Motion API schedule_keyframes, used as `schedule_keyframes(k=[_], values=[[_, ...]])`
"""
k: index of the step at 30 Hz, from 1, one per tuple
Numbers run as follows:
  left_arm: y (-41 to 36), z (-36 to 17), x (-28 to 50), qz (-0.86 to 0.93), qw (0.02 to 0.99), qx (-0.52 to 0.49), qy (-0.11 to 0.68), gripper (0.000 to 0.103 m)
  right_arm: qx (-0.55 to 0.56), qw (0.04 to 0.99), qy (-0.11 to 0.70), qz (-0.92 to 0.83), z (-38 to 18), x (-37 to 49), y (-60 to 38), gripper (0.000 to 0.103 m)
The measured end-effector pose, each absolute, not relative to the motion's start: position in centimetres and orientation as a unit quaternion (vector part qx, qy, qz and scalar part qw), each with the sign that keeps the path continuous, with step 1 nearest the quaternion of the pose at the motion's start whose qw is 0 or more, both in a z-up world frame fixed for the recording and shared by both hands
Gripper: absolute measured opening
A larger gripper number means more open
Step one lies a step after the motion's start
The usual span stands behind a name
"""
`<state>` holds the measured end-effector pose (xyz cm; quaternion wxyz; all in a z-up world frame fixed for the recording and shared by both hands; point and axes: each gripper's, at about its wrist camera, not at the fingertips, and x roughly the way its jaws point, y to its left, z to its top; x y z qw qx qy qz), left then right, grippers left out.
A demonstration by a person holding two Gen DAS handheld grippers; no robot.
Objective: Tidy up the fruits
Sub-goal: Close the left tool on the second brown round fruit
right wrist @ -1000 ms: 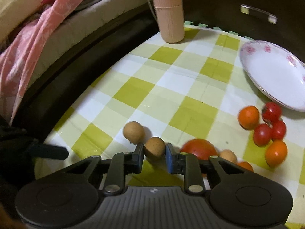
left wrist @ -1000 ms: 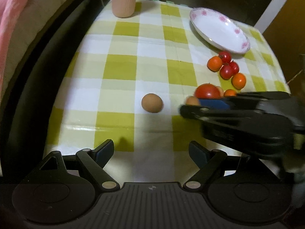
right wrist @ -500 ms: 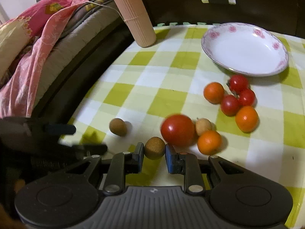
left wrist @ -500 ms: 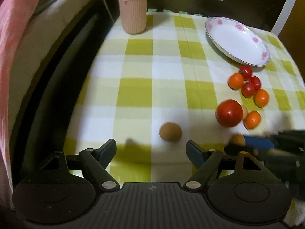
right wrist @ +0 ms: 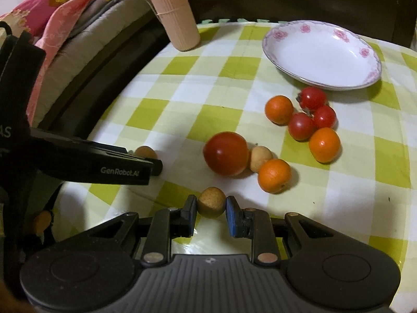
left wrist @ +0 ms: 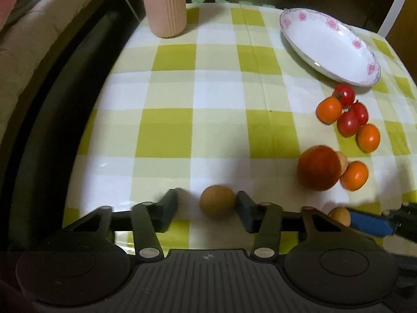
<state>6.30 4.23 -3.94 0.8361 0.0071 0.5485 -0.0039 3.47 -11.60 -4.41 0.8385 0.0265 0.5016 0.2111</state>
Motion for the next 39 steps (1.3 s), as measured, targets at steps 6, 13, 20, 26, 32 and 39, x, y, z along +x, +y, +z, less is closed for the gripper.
schedule_keyframes(k=[6, 13, 20, 26, 32, 39], values=[[3.9, -3.9, 5.9, -0.018, 0.836, 0.019, 0.548, 0.044, 0.024, 0.84, 0.506, 0.196, -4.1, 3.2, -11.8, 0.023], [4.5, -3.0, 5.2, -0.041, 0.837, -0.004, 0.545, 0.039, 0.019, 0.839, 0.511, 0.186, -4.4, 3.1, -12.2, 0.023], [4.5, -3.2, 5.9, -0.039, 0.835, -0.019, 0.548, 0.065, 0.021, 0.841, 0.512, 0.175, -4.4, 2.8, -12.8, 0.023], [3.5, -3.6, 6.1, -0.028, 0.841, 0.021, 0.54, 0.073, 0.014, 0.84, 0.515, 0.171, -4.8, 3.0, -12.6, 0.023], [3.8, -4.1, 6.2, -0.023, 0.836, 0.017, 0.548, 0.073, -0.003, 0.841, 0.512, 0.173, -5.0, 2.9, -12.5, 0.024], [3.7, -4.4, 5.6, -0.019, 0.836, 0.035, 0.547, 0.07, -0.004, 0.843, 0.508, 0.178, -4.9, 2.8, -12.7, 0.033]])
